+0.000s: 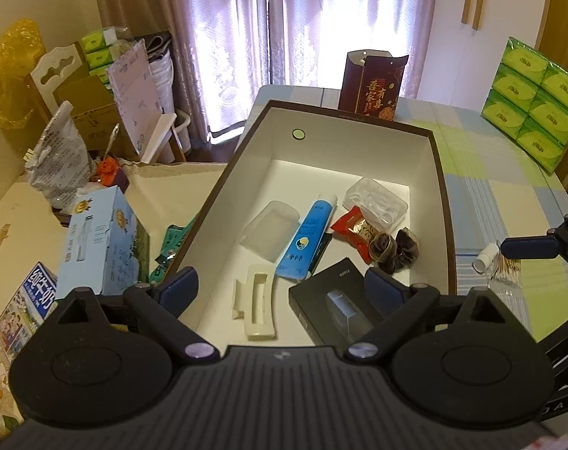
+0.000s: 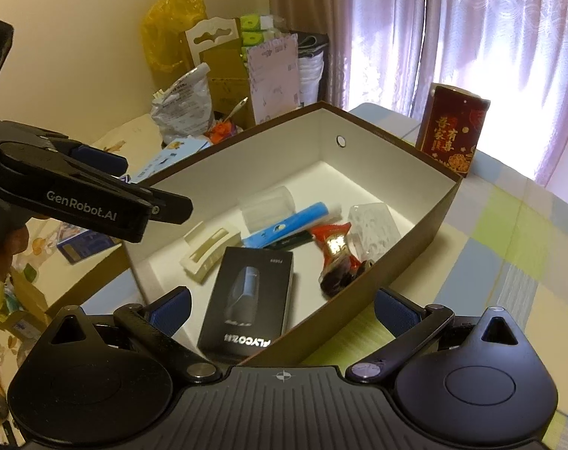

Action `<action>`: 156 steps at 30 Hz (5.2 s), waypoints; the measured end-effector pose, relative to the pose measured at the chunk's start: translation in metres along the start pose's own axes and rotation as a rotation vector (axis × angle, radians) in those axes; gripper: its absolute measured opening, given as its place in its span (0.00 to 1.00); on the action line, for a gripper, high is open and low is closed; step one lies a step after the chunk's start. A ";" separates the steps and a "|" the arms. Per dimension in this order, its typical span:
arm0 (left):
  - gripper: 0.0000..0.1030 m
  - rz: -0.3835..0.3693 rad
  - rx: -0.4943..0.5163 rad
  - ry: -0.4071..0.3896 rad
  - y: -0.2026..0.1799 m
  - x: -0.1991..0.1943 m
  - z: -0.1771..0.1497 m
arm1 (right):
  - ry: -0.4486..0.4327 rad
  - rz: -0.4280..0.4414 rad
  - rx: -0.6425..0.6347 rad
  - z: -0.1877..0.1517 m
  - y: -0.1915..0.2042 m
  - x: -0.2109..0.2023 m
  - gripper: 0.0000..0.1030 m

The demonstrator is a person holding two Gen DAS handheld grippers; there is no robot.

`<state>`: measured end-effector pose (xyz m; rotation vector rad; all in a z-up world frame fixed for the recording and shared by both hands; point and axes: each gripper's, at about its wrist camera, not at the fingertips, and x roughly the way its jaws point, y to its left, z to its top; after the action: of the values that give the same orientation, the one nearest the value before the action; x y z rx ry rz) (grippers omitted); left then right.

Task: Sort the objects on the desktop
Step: 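Withdraw both tools from the brown box toward the pill bottle and swabs, then grasp the white pill bottle with the left tool while the right tool grasps the cotton swab bag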

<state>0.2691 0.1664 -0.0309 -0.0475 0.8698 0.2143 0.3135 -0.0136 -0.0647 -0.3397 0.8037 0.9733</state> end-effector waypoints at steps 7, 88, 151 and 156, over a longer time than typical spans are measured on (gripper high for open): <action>0.91 0.029 -0.019 -0.016 -0.001 -0.026 -0.016 | -0.008 0.022 -0.026 -0.012 0.011 -0.016 0.98; 0.63 -0.199 0.257 0.195 -0.245 0.130 -0.022 | 0.044 -0.196 0.563 -0.147 -0.212 -0.031 0.53; 0.24 -0.265 0.269 0.280 -0.270 0.175 -0.016 | 0.048 -0.335 0.532 -0.155 -0.275 -0.013 0.26; 0.24 -0.263 0.271 0.274 -0.271 0.177 -0.016 | 0.081 -0.264 0.478 -0.168 -0.256 -0.022 0.25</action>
<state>0.4236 -0.0714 -0.1886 0.0627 1.1484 -0.1615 0.4452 -0.2638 -0.1832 -0.0661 1.0078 0.5009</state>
